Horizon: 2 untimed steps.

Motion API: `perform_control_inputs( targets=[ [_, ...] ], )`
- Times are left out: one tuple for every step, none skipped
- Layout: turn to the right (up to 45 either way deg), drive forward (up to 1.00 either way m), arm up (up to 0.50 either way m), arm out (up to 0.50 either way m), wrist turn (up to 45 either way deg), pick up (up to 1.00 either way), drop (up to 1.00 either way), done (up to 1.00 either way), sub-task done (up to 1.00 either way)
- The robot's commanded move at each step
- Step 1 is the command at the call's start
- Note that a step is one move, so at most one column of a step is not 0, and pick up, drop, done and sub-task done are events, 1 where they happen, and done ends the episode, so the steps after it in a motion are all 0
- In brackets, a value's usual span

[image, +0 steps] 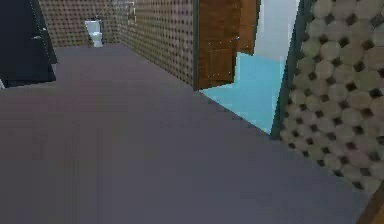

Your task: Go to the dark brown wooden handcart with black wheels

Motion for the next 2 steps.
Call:
perform_control_inputs(
  targets=[
    [45.0,0.0,0.0,0.0,0.0,0.0,0.0,0.0,0.0],
    [15.0,0.0,0.0,0.0,0.0,0.0,0.0,0.0,0.0]
  ],
)
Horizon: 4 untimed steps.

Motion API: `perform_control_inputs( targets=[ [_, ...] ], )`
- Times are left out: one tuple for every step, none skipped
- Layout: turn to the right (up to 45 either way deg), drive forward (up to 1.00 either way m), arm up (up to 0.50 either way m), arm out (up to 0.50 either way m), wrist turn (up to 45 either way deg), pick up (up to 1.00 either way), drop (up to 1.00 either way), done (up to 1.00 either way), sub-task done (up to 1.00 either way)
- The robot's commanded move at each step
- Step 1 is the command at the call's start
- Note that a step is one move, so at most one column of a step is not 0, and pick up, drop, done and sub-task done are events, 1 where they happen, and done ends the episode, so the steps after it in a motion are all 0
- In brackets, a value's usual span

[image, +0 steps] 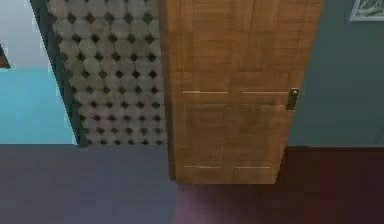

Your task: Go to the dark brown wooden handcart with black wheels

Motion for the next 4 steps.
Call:
perform_control_inputs(
  targets=[
    [0.0,0.25,0.0,0.0,0.0,0.0,0.0,0.0,0.0],
    [-45.0,0.0,0.0,0.0,0.0,0.0,0.0,0.0,0.0],
    [-12.0,0.0,0.0,0.0,0.0,0.0,0.0,0.0,0.0],
    [0.0,1.0,0.0,0.0,0.0,0.0,0.0,0.0,0.0]
  ],
)
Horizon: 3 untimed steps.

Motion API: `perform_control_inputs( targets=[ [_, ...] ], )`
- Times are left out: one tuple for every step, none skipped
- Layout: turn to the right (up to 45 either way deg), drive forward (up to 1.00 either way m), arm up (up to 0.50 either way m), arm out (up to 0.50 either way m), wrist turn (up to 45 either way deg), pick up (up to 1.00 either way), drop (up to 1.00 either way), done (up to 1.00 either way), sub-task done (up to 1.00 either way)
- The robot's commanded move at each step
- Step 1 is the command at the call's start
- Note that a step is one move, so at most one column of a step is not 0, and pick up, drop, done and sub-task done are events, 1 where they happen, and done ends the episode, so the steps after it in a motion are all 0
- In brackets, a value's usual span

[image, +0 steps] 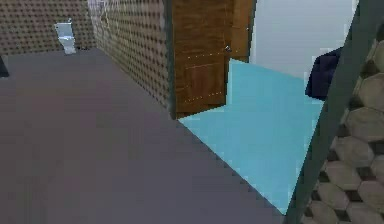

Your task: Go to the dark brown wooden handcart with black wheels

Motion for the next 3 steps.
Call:
perform_control_inputs(
  targets=[
    [0.0,0.85,0.0,0.0,0.0,0.0,0.0,0.0,0.0],
    [36.0,0.0,0.0,0.0,0.0,0.0,0.0,0.0,0.0],
    [0.0,1.0,0.0,0.0,0.0,0.0,0.0,0.0,0.0]
  ],
)
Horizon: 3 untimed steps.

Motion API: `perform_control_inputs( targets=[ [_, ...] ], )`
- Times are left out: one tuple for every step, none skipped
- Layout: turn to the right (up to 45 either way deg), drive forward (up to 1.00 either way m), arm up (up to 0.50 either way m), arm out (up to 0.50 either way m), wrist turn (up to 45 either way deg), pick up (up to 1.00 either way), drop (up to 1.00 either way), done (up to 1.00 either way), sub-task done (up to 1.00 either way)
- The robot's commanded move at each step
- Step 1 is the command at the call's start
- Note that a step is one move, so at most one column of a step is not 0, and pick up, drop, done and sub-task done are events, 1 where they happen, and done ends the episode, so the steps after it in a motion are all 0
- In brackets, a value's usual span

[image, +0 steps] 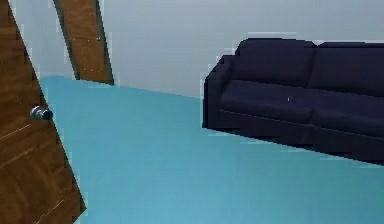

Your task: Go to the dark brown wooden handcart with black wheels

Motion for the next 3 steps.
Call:
perform_control_inputs(
  targets=[
    [3.0,0.0,0.0,0.0,0.0,0.0,0.0,0.0,0.0],
    [0.0,0.35,0.0,0.0,0.0,0.0,0.0,0.0,0.0],
    [0.0,0.1,0.0,0.0,0.0,0.0,0.0,0.0,0.0]
  ],
)
